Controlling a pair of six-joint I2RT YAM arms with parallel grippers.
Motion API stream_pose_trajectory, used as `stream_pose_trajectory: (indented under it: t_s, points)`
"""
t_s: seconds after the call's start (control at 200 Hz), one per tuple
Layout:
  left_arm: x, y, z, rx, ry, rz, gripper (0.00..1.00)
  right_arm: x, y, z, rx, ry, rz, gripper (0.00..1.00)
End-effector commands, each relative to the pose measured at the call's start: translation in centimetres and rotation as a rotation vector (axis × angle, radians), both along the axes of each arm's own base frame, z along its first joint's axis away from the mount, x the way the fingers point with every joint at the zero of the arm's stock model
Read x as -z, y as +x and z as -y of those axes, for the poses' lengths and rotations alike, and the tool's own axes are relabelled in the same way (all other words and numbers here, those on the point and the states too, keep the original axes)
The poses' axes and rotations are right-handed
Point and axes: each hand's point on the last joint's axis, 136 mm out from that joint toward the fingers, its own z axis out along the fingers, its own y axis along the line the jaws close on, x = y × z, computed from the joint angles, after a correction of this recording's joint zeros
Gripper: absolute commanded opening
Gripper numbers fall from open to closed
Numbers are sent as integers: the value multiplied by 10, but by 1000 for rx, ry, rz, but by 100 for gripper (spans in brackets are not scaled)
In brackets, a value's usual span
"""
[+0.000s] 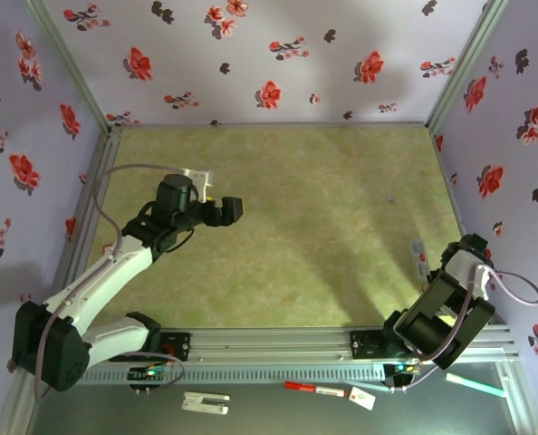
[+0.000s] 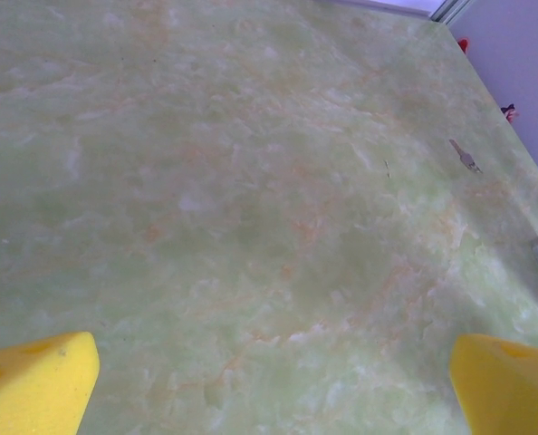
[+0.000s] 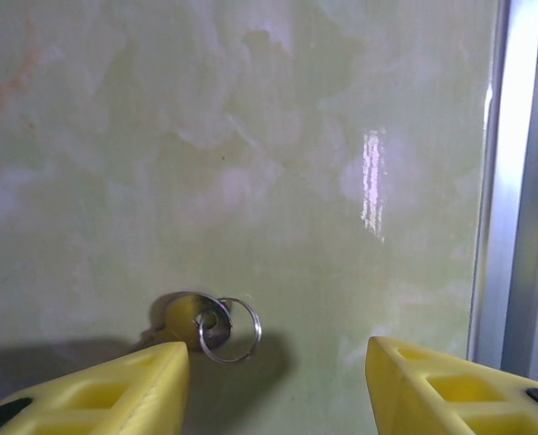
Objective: Unlock with the key
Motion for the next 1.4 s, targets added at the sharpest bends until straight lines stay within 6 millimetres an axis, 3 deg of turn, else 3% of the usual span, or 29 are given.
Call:
stream_pose_trajectory:
  t_s: [0.0, 0.385, 0.655, 0.89, 1.1, 1.395]
  points:
    - [-2, 0, 7, 17, -14, -2, 99, 0, 5, 4, 27, -2, 29, 53]
    - [1, 3, 14, 31, -7, -8, 98, 11, 11, 11, 25, 20, 28, 47]
    - [3, 3, 20, 50, 6, -11, 96, 14, 10, 11, 2, 26, 18, 23]
    - [3, 4, 23, 61, 11, -8, 95, 15, 10, 7, -5, 33, 25, 10]
    - [4, 5, 24, 64, 13, -5, 95, 2, 16, 7, -20, 24, 73, 0]
    - [6, 7, 28, 70, 12, -9, 93, -24, 21, 8, -62, -16, 126, 0]
